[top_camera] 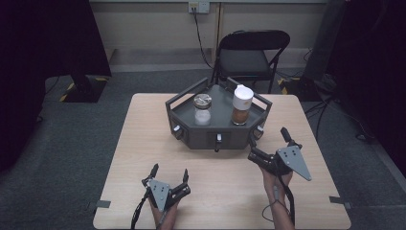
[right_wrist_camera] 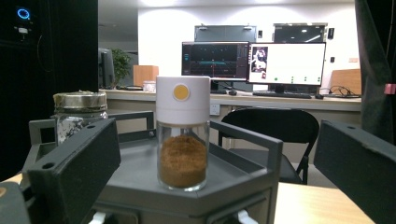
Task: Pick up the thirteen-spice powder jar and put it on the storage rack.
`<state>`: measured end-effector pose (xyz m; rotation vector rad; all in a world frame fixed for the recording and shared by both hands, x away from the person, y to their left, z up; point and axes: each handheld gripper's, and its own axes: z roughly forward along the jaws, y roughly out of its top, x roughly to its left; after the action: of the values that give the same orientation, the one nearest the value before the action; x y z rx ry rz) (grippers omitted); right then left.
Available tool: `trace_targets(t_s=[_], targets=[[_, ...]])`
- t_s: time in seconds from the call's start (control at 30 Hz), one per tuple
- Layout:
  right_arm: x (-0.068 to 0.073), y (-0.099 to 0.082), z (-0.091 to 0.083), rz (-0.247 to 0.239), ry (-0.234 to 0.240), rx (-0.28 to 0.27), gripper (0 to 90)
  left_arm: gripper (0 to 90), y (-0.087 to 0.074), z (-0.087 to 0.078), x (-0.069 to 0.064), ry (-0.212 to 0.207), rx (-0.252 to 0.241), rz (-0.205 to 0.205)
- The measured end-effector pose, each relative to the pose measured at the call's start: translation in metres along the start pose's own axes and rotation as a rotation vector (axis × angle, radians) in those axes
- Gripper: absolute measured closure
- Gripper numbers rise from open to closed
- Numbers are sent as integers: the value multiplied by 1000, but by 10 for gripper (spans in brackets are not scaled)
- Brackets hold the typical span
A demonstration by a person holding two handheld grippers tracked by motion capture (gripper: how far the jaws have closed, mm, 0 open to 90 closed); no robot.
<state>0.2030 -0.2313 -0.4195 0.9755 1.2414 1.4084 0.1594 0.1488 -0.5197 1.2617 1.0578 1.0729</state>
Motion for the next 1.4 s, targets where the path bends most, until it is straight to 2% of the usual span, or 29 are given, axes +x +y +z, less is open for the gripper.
trace_targets(t_s=[0.2, 0.3, 0.43, 0.7, 0.9, 1.13, 1.4], targets=[[-2, -8, -17, 17, -17, 5, 0, 1, 0, 0, 0, 0, 0, 0], [-2, -13, -23, 22, -24, 17, 0, 1, 0, 0, 0, 0, 0, 0], [-1, -19, -31, 53, -31, 28, 0, 0, 0, 0, 0, 0, 0, 0], [2, -36, -46, 68, -46, 58, 0, 0, 0, 0, 0, 0, 0, 0], [3, -47, -52, 39, -45, 72, 0, 0, 0, 0, 0, 0, 0, 0], [2, -59, -60, 45, -51, 100, 0, 1, 0, 0, 0, 0, 0, 0], [11, -72, -61, 22, -61, 138, 0, 0, 0, 0, 0, 0, 0, 0]])
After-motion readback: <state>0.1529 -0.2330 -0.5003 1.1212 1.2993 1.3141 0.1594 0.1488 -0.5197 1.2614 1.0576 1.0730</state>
